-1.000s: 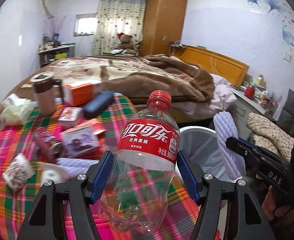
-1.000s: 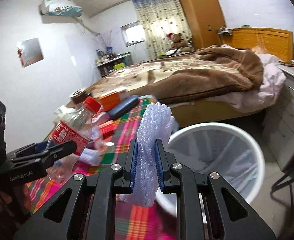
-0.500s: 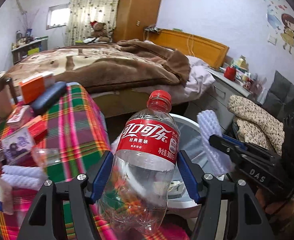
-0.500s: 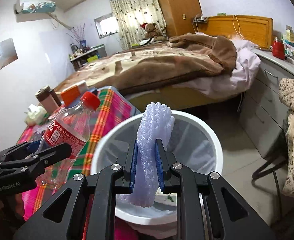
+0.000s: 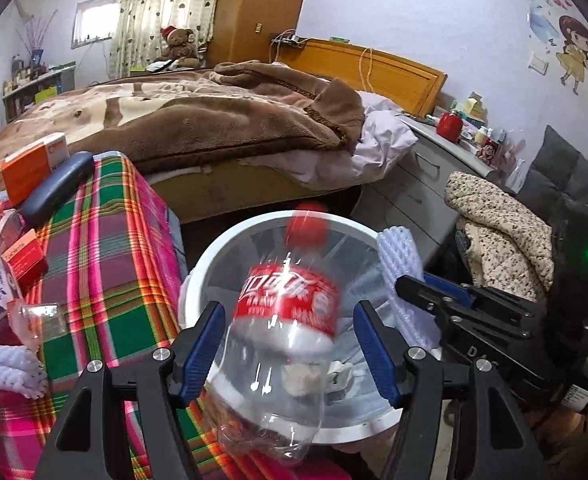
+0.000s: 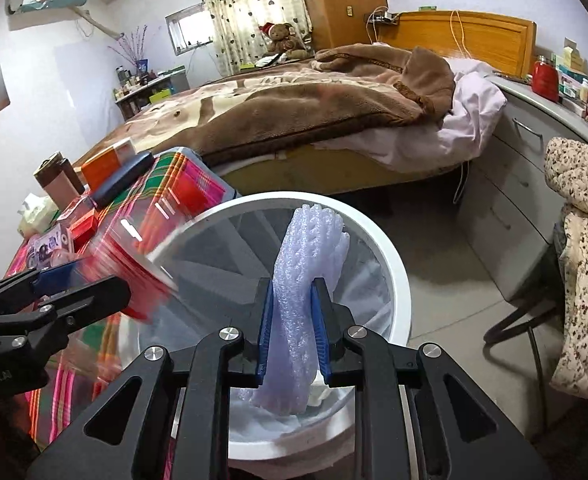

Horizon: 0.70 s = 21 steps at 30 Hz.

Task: Collect trash
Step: 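Open the left tool to drop the bottle while the right tool drops the foam sleeve into the bin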

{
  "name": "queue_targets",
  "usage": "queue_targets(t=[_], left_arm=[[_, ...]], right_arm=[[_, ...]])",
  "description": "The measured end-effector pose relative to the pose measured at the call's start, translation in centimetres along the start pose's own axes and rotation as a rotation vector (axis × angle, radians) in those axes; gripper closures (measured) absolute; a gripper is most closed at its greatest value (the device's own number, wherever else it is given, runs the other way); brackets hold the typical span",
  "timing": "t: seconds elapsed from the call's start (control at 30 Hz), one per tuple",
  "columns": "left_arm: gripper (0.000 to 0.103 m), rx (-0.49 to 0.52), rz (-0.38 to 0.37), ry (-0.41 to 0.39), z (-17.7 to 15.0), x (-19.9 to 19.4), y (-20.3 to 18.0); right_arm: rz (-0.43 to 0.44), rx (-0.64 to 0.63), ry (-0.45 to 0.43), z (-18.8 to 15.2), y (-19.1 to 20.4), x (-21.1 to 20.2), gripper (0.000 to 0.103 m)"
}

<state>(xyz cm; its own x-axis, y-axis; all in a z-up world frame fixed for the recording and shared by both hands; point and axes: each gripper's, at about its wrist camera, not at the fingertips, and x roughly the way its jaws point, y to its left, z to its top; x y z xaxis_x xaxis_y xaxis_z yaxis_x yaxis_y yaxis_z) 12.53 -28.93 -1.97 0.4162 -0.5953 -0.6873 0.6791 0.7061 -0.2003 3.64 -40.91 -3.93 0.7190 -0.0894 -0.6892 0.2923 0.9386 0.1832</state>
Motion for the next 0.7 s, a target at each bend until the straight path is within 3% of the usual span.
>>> queue_targets(t=[0.17, 0.7], left_arm=[[0.031, -0.012, 0.011, -0.010, 0.1, -0.4, 0.4], [0.031, -0.059, 0.082, -0.068, -1.1, -5.0, 2.9]], right_arm=[[-0.002, 0.004, -0.002, -0.2, -0.2, -0.2, 0.064], [0.029, -0.035, -0.074, -0.1, 2.7, -2.4, 0.063]])
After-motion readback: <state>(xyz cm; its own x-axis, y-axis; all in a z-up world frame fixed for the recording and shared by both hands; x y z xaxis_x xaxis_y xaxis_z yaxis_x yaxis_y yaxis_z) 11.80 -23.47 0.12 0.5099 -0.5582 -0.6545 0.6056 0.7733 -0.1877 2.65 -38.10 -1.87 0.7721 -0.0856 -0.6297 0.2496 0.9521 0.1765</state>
